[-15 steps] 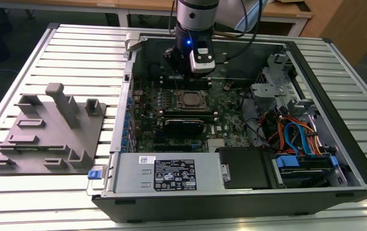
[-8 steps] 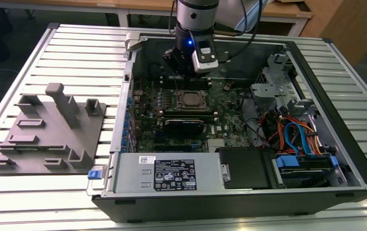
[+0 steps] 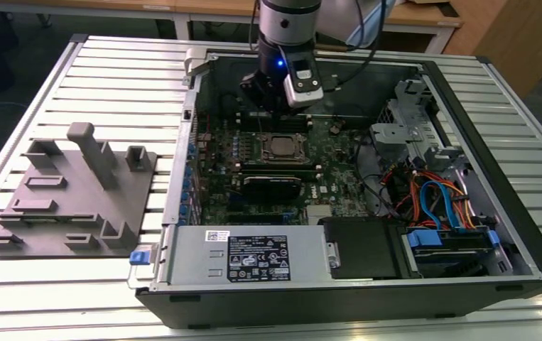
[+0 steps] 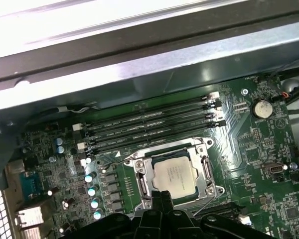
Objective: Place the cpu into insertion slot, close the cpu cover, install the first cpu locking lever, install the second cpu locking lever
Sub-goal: 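Install the first cpu locking lever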
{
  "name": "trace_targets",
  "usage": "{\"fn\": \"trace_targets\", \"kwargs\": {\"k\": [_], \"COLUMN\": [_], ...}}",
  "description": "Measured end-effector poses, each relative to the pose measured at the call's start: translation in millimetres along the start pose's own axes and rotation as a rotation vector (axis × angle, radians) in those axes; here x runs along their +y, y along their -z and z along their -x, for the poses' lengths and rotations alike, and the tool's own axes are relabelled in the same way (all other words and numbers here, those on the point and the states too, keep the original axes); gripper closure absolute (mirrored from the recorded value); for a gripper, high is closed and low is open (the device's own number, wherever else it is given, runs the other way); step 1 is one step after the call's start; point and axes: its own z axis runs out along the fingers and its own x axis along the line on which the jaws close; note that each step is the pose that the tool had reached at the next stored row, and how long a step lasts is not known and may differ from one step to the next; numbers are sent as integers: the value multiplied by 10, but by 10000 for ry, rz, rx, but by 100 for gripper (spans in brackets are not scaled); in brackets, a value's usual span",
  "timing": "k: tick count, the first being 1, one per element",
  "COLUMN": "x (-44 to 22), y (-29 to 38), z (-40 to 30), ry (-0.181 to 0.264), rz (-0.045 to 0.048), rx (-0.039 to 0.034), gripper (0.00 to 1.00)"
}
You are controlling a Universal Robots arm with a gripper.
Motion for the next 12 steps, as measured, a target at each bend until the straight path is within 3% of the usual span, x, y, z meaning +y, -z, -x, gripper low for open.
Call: {"fn": "trace_targets", "kwargs": {"k": [12], "x": [-5], "y": [-11], "z": [-17], "ry": [1495], "rz": [5], "rx": [29], "gripper": [90]}}
